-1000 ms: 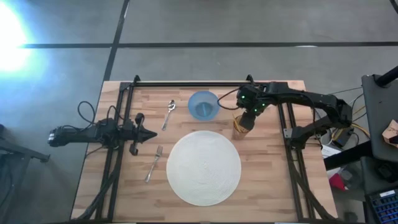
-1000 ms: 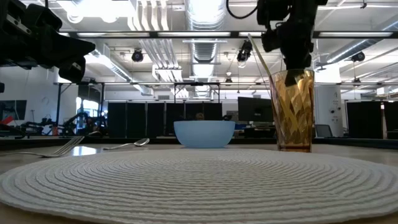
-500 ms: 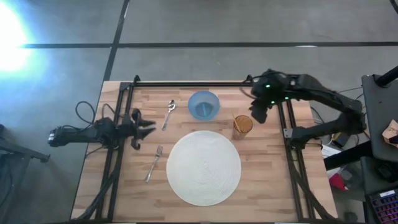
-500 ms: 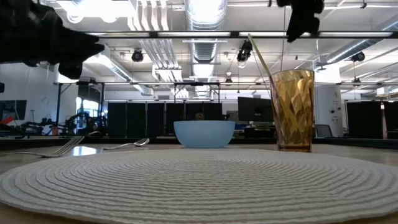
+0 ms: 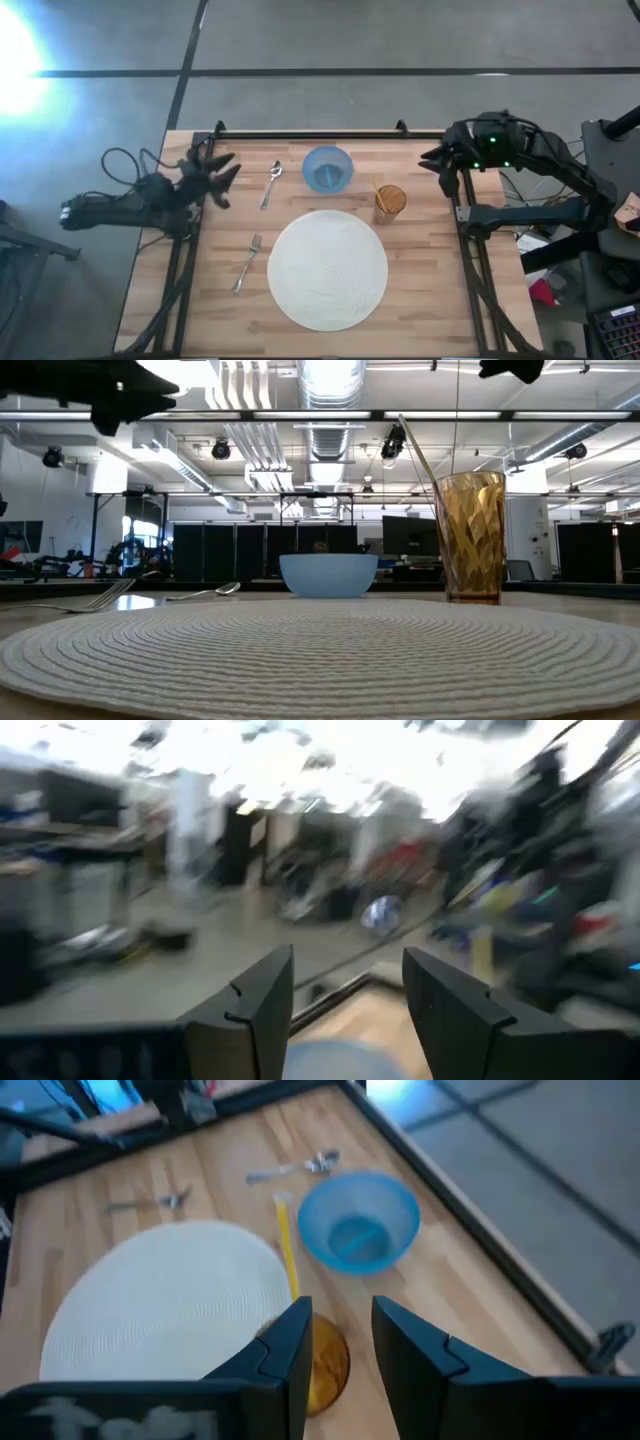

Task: Pick & Place Utensil
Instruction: Put the blue bowl on the white mat

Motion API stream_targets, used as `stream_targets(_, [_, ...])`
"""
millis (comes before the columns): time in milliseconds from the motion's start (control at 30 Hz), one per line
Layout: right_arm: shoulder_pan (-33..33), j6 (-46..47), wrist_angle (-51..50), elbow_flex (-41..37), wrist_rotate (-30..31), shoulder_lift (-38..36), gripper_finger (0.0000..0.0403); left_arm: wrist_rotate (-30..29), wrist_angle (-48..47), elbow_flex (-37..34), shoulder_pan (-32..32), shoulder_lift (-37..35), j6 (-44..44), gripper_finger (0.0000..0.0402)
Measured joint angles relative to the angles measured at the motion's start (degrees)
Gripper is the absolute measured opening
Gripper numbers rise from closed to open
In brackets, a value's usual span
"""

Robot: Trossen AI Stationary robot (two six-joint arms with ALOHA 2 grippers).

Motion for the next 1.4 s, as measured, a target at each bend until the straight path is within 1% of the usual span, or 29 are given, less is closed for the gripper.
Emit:
stream_targets(100, [0.0, -1.3, 0.8, -0.3, 0.0, -0.9, 0.0096, -3.5, -6.8, 7.8, 3.3, 9.0, -2.0, 0.0181])
stream_targets(233, [0.0, -2.2, 0.7, -0.4, 0.0, -0.9, 0.0091, -3.4, -17.5, 18.3, 10.3, 18.8, -9.2, 0.0182])
stream_targets(333, [0.0, -2.5, 0.5, -0.4, 0.0, -0.5, 0.0087, 0.9, -25.9, 24.8, 15.7, 24.8, -15.6, 0.0183])
stream_targets(400, [0.0, -3.0, 0.2, -0.4, 0.0, -0.2, 0.0084, 5.0, -28.7, 27.0, 18.6, 28.4, -18.4, 0.0183])
stream_targets(467, [0.0, -3.5, 0.2, -0.4, 0.0, 0.1, 0.0082, 8.5, -29.2, 28.1, 20.4, 31.4, -20.3, 0.0183])
stream_targets(533, [0.0, -3.5, 0.2, -0.4, 0.0, 0.5, 0.0080, 9.9, -27.8, 29.1, 21.7, 34.0, -22.3, 0.0183])
stream_targets(700, [0.0, -3.8, 0.3, -0.5, 0.0, 1.7, 0.0077, 10.2, -28.2, 29.2, 22.5, 40.9, -27.9, 0.0183])
stream_targets(767, [0.0, -3.8, 0.3, -0.5, 0.0, 2.1, 0.0079, 10.1, -27.0, 29.2, 22.6, 43.2, -29.7, 0.0183])
stream_targets(967, [0.0, -4.8, 0.3, -0.5, 0.0, 3.5, 0.0087, 10.0, -24.8, 29.8, 22.6, 50.1, -33.0, 0.0181])
stream_targets(1233, [0.0, -5.0, 0.3, -0.5, -0.1, 5.2, 0.0083, 10.0, -25.0, 37.0, 22.6, 60.0, -33.2, 0.0182])
stream_targets(1400, [0.0, -5.4, 0.3, -0.5, -0.1, 5.2, 0.0074, 10.6, -28.3, 43.0, 23.6, 65.6, -33.1, 0.0181])
